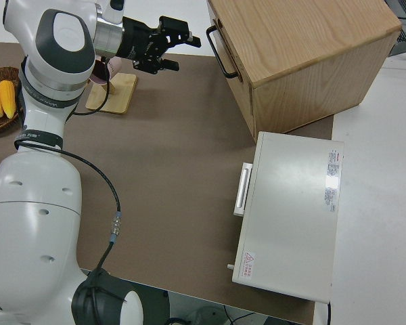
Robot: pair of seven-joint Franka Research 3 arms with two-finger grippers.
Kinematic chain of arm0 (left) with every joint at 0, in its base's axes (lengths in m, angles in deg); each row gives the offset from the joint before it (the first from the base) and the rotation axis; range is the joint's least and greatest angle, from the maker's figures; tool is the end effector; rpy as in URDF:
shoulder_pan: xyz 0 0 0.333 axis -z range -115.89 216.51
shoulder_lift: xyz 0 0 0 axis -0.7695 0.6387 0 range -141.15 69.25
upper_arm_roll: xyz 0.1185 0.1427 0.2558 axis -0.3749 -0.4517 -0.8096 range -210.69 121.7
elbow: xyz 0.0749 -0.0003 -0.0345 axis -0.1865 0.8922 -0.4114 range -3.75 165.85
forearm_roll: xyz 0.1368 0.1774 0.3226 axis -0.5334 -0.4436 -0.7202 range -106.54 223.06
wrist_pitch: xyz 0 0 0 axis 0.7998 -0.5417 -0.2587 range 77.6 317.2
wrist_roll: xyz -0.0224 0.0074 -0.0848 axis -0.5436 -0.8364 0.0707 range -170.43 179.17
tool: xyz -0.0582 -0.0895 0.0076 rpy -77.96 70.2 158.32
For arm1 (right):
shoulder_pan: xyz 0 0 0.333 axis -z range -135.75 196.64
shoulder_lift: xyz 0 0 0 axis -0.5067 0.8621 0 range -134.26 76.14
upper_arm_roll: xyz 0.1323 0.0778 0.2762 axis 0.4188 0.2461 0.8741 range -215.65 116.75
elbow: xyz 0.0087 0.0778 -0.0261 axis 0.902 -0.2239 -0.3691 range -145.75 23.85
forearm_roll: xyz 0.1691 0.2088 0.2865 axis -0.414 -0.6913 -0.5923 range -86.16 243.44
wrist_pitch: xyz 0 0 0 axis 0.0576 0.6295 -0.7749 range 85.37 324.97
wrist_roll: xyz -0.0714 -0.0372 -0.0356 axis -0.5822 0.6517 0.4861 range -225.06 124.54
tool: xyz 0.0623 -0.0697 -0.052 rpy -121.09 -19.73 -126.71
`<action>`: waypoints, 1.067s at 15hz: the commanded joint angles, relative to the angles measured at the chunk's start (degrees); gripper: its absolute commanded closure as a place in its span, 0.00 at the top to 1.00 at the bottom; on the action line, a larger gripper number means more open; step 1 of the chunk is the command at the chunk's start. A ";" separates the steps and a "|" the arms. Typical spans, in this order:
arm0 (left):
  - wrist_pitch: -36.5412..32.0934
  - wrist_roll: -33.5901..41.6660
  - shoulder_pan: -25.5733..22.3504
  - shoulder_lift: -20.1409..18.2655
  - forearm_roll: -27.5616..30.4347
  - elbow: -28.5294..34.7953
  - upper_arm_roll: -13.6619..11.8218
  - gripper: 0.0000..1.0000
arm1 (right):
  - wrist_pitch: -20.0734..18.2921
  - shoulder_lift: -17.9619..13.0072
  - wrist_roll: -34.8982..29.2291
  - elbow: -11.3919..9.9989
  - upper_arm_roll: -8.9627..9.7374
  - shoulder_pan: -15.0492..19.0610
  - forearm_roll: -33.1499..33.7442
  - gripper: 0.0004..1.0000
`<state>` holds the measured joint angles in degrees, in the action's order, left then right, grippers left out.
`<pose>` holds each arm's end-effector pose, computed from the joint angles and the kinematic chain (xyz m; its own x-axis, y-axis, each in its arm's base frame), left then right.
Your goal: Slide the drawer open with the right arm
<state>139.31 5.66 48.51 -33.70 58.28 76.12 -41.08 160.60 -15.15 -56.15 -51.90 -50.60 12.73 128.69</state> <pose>0.5612 -0.0152 0.6260 0.9982 -0.0508 -0.0332 -0.0507 -0.9987 0.0033 0.6381 0.1200 0.5909 0.9317 0.3534 0.0842 0.1692 -0.6272 0.7603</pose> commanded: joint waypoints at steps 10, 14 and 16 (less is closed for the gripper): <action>-1.13 0.55 -0.22 0.65 -0.98 -1.49 0.37 0.99 | 1.88 13.42 -23.03 -6.67 -0.26 -1.90 37.39 0.98; -1.13 0.55 -0.22 0.65 -0.98 -1.40 0.37 0.99 | 1.97 14.92 -23.38 -7.11 -0.35 0.47 43.10 0.98; -1.13 0.55 -0.22 0.65 -0.98 -1.49 0.37 0.99 | 2.23 15.18 -23.47 -7.73 -0.43 1.01 45.12 0.98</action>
<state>139.31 5.66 48.51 -33.70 58.28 76.12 -41.08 162.28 -0.23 -77.86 -58.30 -51.54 12.12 169.46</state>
